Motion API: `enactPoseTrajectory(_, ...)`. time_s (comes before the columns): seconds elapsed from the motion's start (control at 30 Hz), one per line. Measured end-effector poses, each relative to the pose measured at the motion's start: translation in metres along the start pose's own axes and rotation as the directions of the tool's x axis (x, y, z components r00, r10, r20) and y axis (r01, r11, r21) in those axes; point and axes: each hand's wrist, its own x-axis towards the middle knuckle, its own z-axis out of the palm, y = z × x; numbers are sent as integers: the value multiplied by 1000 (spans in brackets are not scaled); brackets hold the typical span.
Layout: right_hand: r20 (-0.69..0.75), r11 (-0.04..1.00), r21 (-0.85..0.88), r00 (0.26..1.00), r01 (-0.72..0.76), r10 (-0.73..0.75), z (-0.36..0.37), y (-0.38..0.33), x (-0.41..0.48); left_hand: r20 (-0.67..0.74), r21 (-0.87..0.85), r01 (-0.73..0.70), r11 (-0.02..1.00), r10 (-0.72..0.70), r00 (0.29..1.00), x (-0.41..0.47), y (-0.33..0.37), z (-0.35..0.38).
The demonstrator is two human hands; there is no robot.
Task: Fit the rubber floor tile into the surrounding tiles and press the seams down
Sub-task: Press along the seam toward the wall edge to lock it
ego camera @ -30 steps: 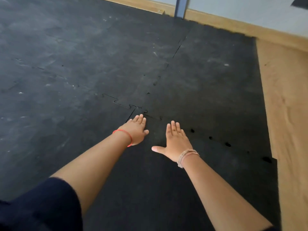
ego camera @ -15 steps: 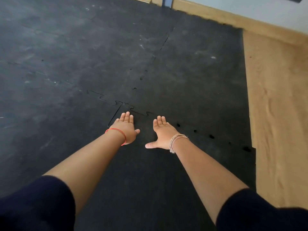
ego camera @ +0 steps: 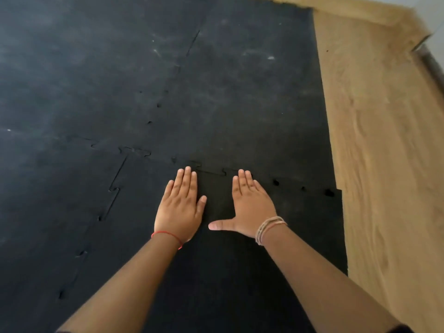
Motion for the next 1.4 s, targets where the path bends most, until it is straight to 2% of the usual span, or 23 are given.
enactPoseTrajectory(0.1,80,998,-67,997,18,-13,-12,3,2,9,31,-2,1000,1,1000,-3,1,-1)
enactPoseTrajectory(0.17,84,997,-68,996,29,-23,-13,4,0,3,49,6,999,-6,1000,-3,2,-1)
enactPoseTrajectory(0.33,-34,989,116,996,88,-85,2,19,-8,-8,23,10,1000,-10,1000,-5,4,-3)
enactPoseTrajectory(0.4,-147,988,150,989,26,-4,16,33,-20,-26,7,25,1000,-25,999,-5,3,-3)
enactPoseTrajectory(0.47,-254,987,129,959,-97,127,34,49,-36,-14,-2,5,1000,-5,1000,-3,8,-2)
enactPoseTrajectory(0.57,-297,983,82,937,-167,184,48,64,-50,5,-7,-130,991,130,991,-2,37,2)
enactPoseTrajectory(0.73,-229,984,72,958,-161,173,43,67,-41,-30,-20,-147,989,147,989,4,59,14)
enactPoseTrajectory(0.9,-4,989,-4,989,-148,148,14,75,-37,-46,-1,-165,986,165,985,6,58,14)
enactPoseTrajectory(1.03,64,986,123,992,-112,105,11,83,-36,-31,8,-159,987,159,987,5,59,9)
enactPoseTrajectory(1.07,35,985,142,995,-94,90,16,83,-39,-22,7,-152,988,152,988,4,59,8)
enactPoseTrajectory(1.13,-129,983,157,985,-97,118,39,82,-48,7,7,-106,994,106,994,3,62,7)
enactPoseTrajectory(1.2,-312,959,205,915,-197,255,61,81,-57,16,10,-75,997,74,997,3,70,7)
enactPoseTrajectory(1.3,-352,863,295,792,-411,498,72,94,-64,-7,2,-156,988,156,988,3,90,13)
enactPoseTrajectory(1.4,-367,874,258,795,-412,483,73,101,-57,-38,-27,-211,977,210,977,6,98,19)
